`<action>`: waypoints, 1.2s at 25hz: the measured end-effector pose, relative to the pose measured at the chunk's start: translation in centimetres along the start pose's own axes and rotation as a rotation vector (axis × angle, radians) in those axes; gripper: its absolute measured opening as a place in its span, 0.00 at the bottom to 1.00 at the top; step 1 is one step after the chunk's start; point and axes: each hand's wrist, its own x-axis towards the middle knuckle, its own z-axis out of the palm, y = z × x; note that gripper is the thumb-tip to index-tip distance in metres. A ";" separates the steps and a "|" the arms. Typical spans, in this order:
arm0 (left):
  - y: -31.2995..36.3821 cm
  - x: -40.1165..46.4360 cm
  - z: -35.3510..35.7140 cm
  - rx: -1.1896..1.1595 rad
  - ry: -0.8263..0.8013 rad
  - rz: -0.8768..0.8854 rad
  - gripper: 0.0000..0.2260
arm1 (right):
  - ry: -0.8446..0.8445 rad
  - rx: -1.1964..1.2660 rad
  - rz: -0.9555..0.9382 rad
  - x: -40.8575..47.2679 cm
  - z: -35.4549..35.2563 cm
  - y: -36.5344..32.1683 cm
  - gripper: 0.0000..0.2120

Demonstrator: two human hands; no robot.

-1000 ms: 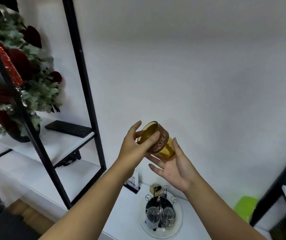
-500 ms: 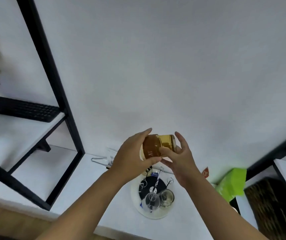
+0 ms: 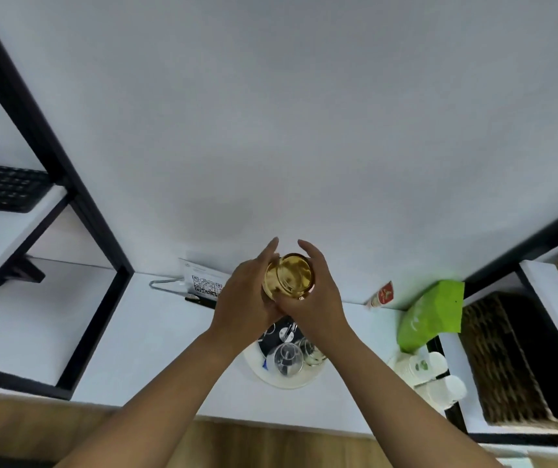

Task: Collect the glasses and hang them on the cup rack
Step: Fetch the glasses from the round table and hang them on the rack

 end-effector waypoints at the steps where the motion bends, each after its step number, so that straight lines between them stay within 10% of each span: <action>1: -0.6 -0.1 0.3 0.008 -0.001 -0.007 0.50 | -0.009 -0.005 0.003 -0.1 0.3 0.1 0.44; 9: -3.1 -1.7 1.8 0.067 -0.044 -0.059 0.33 | -0.136 -0.002 0.080 -1.4 1.0 2.8 0.48; 30: -11.8 -5.4 8.7 -0.181 -0.217 -0.249 0.35 | -0.315 -0.580 0.254 -6.4 0.5 17.2 0.44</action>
